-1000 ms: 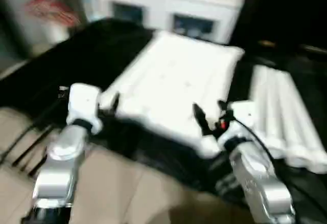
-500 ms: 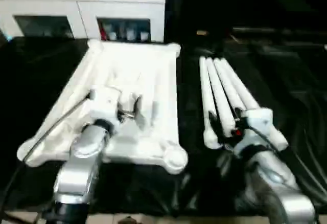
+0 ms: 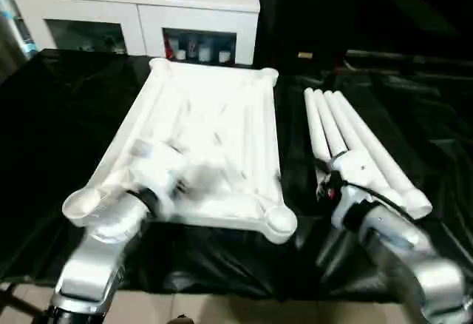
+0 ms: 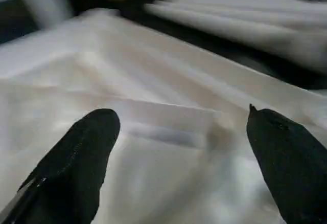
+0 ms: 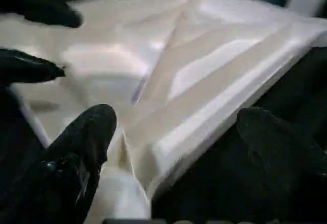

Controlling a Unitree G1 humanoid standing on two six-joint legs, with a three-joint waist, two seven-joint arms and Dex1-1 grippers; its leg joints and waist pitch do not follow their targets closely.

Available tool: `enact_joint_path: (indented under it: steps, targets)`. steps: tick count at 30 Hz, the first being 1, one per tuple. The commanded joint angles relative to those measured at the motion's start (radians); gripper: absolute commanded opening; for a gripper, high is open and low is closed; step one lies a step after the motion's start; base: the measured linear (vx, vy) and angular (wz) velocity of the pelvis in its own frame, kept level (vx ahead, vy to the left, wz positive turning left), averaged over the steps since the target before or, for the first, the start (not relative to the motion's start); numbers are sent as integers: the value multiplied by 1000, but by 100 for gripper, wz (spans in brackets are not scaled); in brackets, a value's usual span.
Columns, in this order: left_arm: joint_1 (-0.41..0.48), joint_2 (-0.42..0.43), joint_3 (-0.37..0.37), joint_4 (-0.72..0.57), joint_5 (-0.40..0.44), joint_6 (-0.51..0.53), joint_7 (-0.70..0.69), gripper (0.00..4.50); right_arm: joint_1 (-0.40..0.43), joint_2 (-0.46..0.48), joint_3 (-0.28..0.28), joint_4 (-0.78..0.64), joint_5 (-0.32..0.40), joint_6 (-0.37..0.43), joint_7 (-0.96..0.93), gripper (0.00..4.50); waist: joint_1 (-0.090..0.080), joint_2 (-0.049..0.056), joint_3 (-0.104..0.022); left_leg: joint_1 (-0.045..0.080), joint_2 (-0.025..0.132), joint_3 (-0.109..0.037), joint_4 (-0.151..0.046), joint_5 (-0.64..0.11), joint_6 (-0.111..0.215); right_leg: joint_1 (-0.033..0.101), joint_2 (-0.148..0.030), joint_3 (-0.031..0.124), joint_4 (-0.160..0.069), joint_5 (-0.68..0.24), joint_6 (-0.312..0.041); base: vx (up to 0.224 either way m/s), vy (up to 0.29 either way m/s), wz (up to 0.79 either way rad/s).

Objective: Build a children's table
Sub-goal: Move to table

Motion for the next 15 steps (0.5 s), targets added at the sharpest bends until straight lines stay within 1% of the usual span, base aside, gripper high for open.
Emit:
enact_joint_path:
  steps: [1, 2, 3, 4, 5, 6, 7, 8, 9, 10, 11, 12, 13, 14, 15]
  targets:
    - [-49, 30, -49, 4, -40, 35, -126, 450, -24, -64, 21, 23, 14, 12, 113, 424, 8, 1, -38, 17, 75, -22, -126, -304, -30, 3, -61, 37, -78, -278, -136, 0, 0, 0]
    - [-49, 30, -49, 4, -40, 35, -126, 450, -24, -64, 21, 23, 14, 12, 113, 424, 10, 2, -38, 17, 76, -20, -126, -293, -27, 3, -62, 36, -79, -281, -141, 0, 0, 0]
    - [-62, 41, -64, 11, -46, 38, -163, 450, -29, -85, 27, 31, 14, 9, 140, 424, 13, 1, -41, 16, 77, -14, -123, -257, -21, 2, -61, 36, -77, -249, -154, 0, 0, 0]
    - [-89, 63, -99, 28, -40, 44, -218, 450, -32, -114, 34, 38, 12, 3, 175, 424, 18, 3, -49, 15, 78, -10, -123, -213, -6, 10, -62, 34, -73, -197, -166, 0, 0, 0]
    - [-108, 80, -125, 42, -32, 48, -257, 432, -32, -134, 39, 41, 9, -3, 197, 426, 20, 0, -51, 13, 76, -6, -121, -192, 3, 9, -57, 33, -71, -167, -166, 0, 0, 0]
    - [-136, 97, -158, 63, -33, 74, -307, 432, -29, -160, 41, 41, 12, 0, 229, 426, 27, -2, -55, 14, 78, 2, -119, -157, 17, 7, -55, 33, -65, -113, -174, 0, 0, 0]
    - [-141, 100, -165, 68, -34, 77, -318, 432, -27, -164, 40, 39, 13, 1, 236, 426, 32, -3, -56, 16, 79, 9, -115, -113, 27, 6, -52, 32, -60, -55, -189, 0, 0, 0]
    - [-156, 107, -177, 84, -28, 67, -336, 415, -27, -174, 43, 39, 15, 1, 251, 426, 32, 2, -58, 14, 79, 10, -114, -93, 33, 9, -52, 32, -56, -23, -198, 0, 0, 0]
    - [-173, 115, -190, 103, -19, 53, -357, 411, -27, -182, 46, 38, 16, 0, 262, 426, 32, -3, -62, 11, 78, 15, -112, -69, 46, 12, -50, 29, -53, 23, -211, 0, 0, 0]
    - [-180, 117, -195, 110, -16, 50, -367, 404, -26, -184, 47, 37, 17, 0, 264, 426, 33, 2, -64, 12, 78, 17, -109, -45, 57, 10, -47, 28, -50, 68, -224, 0, 0, 0]
    - [-199, 122, -205, 129, -12, 49, -390, 396, -25, -190, 49, 34, 19, -1, 271, 426, 32, 1, -65, 9, 79, 17, -108, -35, 61, 12, -47, 27, -46, 86, -232, 0, 0, 0]
    - [-218, 128, -214, 148, -12, 51, -416, 396, -22, -192, 50, 30, 20, -2, 275, 426, 34, 9, -64, 11, 79, 18, -108, -34, 65, 10, -45, 26, -45, 88, -243, 0, 0, 0]
    - [-235, 133, -221, 165, -12, 51, -439, 390, -20, -194, 52, 24, 24, -1, 280, 426, 33, 12, -63, 13, 80, 20, -108, -45, 63, 7, -44, 26, -47, 78, -247, 0, 0, 0]
    - [-241, 136, -223, 172, -12, 50, -448, 369, -19, -193, 53, 21, 25, 0, 282, 426, 30, 9, -61, 13, 81, 20, -110, -70, 56, 9, -43, 25, -48, 57, -257, 0, 0, 0]
    - [-247, 140, -226, 178, -12, 56, -459, 361, -16, -197, 55, 15, 27, 0, 288, 426, 30, 8, -61, 14, 83, 20, -112, -82, 52, 10, -44, 25, -49, 43, -260, 0, 0, 0]
